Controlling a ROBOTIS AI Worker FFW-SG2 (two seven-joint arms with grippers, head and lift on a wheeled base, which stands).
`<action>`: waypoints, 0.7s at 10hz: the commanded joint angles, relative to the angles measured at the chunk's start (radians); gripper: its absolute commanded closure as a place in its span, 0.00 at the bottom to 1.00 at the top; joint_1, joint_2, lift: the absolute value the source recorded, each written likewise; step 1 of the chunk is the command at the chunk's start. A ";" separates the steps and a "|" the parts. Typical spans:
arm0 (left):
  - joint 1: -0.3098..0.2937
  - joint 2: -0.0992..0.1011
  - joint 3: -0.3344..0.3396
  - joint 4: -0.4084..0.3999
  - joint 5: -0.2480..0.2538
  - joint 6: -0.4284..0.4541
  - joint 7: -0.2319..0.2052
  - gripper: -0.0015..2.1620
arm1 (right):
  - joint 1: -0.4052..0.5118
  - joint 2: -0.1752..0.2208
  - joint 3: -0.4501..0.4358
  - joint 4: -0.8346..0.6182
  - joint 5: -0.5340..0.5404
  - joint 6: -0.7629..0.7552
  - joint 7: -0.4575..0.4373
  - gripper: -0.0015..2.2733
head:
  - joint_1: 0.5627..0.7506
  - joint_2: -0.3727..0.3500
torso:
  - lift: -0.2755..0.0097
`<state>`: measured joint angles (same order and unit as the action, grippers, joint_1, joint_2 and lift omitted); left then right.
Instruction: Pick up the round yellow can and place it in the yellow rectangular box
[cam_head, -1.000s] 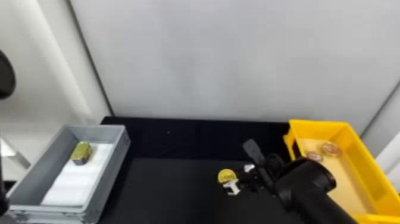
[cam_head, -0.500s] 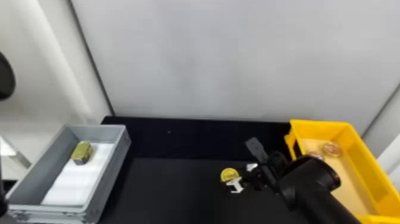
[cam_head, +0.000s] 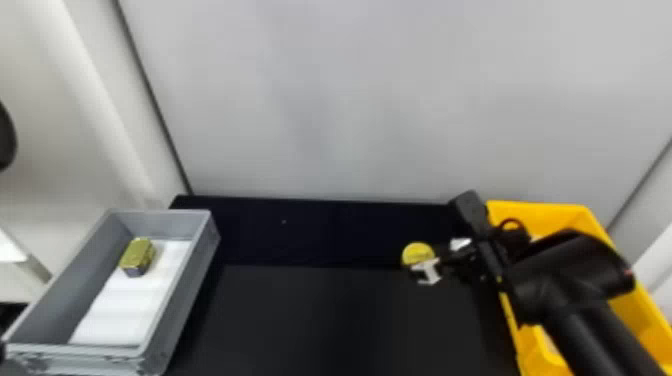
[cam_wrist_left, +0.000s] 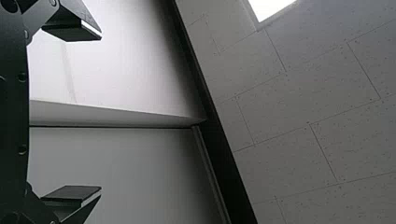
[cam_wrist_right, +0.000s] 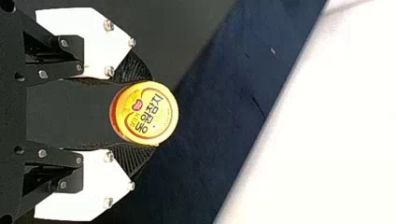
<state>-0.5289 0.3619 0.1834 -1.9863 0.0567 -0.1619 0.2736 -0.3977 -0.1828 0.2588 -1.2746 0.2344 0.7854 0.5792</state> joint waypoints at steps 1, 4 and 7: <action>0.001 0.006 -0.001 0.000 0.000 0.005 -0.002 0.05 | -0.018 -0.040 -0.047 -0.089 0.016 0.048 -0.001 0.31 | 0.53 0.59 | 0.93; 0.001 0.017 -0.001 -0.002 0.000 0.012 -0.002 0.05 | -0.010 -0.095 -0.130 -0.186 0.053 0.082 0.004 0.31 | 0.53 0.59 | 0.93; -0.005 0.028 -0.004 -0.005 0.000 0.019 -0.003 0.05 | 0.013 -0.124 -0.242 -0.239 0.094 0.103 0.012 0.31 | 0.53 0.59 | 0.93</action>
<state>-0.5319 0.3843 0.1807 -1.9892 0.0568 -0.1468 0.2701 -0.3938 -0.2949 0.0661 -1.4962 0.3084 0.8796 0.5901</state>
